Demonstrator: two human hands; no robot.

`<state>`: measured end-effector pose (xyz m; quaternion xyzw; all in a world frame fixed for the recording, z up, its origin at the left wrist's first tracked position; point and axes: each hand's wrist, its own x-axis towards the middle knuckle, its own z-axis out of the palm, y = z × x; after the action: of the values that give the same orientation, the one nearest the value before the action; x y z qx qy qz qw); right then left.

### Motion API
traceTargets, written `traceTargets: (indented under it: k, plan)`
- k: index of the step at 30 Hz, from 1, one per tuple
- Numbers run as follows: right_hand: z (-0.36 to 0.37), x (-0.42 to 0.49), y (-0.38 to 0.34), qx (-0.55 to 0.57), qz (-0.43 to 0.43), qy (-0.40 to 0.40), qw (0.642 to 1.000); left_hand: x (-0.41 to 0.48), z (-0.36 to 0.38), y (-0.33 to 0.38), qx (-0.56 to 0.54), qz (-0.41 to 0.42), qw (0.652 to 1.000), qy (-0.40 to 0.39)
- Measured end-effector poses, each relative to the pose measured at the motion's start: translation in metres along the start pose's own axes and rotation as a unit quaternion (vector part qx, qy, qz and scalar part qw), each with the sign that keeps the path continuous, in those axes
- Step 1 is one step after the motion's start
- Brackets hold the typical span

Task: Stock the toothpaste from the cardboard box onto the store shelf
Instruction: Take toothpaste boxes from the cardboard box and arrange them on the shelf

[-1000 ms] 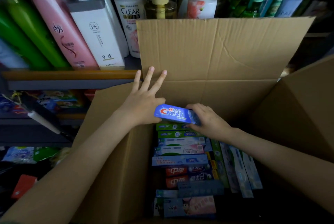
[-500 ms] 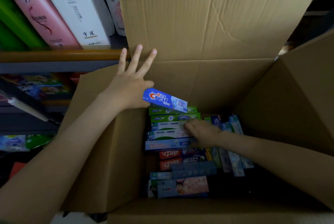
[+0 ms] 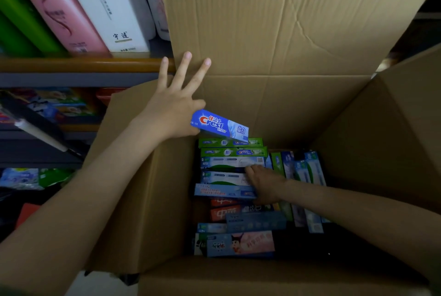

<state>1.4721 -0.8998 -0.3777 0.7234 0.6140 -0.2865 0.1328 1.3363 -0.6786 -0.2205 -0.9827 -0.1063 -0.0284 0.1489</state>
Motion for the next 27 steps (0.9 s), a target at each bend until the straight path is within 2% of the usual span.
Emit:
traceTargets:
  k: [3,9,14,20,23,25,27]
  plan:
    - [-0.014,-0.01,0.005,0.048,0.008,-0.045,0.998,0.0,0.0,0.0,0.0,0.001,1.0,-0.005]
    - [-0.077,-0.063,0.017,0.205,0.024,-0.041,0.978,-0.001,-0.01,0.002,-0.044,-0.013,0.998,-0.051]
    - [-0.119,-0.133,0.024,0.303,0.033,0.02,0.952,-0.008,-0.027,0.003,-0.196,-0.045,0.977,-0.074]
    - [-0.129,-0.2,0.026,0.436,-0.035,0.077,0.896,-0.052,-0.064,0.028,-0.382,-0.13,0.915,0.004]
    - [-0.119,-0.209,0.025,0.487,-0.06,0.051,0.87,-0.071,-0.077,0.045,-0.419,-0.194,0.886,0.041]
    - [-0.11,-0.204,0.022,0.492,-0.054,0.013,0.869,-0.078,-0.084,0.055,-0.408,-0.229,0.883,0.048]
    - [-0.098,-0.189,0.018,0.456,-0.03,-0.015,0.889,-0.083,-0.089,0.059,-0.39,-0.247,0.886,0.037]
